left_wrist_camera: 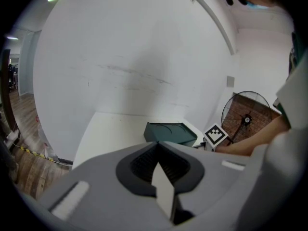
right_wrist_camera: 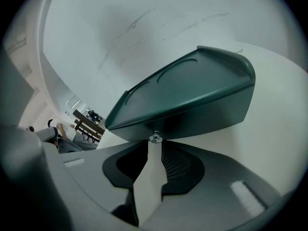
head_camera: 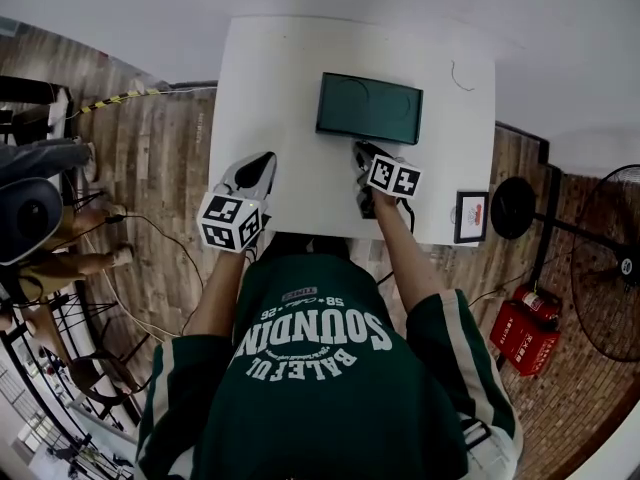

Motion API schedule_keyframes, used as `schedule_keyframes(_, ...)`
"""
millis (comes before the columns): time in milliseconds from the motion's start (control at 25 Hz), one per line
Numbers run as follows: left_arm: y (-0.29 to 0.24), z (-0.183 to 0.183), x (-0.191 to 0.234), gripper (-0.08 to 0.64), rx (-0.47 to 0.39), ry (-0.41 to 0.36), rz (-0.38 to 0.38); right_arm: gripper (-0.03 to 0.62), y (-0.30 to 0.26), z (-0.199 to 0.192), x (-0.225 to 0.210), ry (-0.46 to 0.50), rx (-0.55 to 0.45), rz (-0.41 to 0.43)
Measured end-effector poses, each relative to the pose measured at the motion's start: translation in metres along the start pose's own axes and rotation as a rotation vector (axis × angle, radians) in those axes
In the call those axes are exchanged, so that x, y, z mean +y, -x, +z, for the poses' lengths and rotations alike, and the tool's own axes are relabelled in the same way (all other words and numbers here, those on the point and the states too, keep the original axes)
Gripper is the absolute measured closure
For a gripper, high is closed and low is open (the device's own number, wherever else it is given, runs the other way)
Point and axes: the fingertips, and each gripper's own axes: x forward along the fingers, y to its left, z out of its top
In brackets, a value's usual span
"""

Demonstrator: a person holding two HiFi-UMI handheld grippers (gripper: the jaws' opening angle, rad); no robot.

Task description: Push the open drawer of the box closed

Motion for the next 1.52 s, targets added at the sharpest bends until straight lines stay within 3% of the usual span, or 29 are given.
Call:
schedule_keyframes(200,-0.002,0.004,-0.005,0.508,-0.008,-0.015,-0.011,0.523,0.008,-0.016,0.005,0.036,0.023,-0.003)
schedule_keyframes(360,-0.003,0.009,-0.012,0.508,-0.022,-0.031,-0.024,0.546,0.028,-0.017,0.009,0.076,-0.034,-0.015)
schedule_keyframes(480,-0.005,0.013,-0.020,0.508,-0.033,-0.041,-0.034,0.591,0.052,-0.004,0.014,0.117,-0.112,-0.020)
schedule_keyframes(1040,-0.013,0.047,-0.075,0.508,-0.108,-0.125,-0.099,0.591,0.167,0.071,0.070,0.447,-0.430,-0.014)
schedule_keyframes(1520,-0.017,0.086,-0.111,0.508,-0.185,-0.192,-0.139,0.591,0.228,0.106,0.086,0.504,-0.556,-0.012)
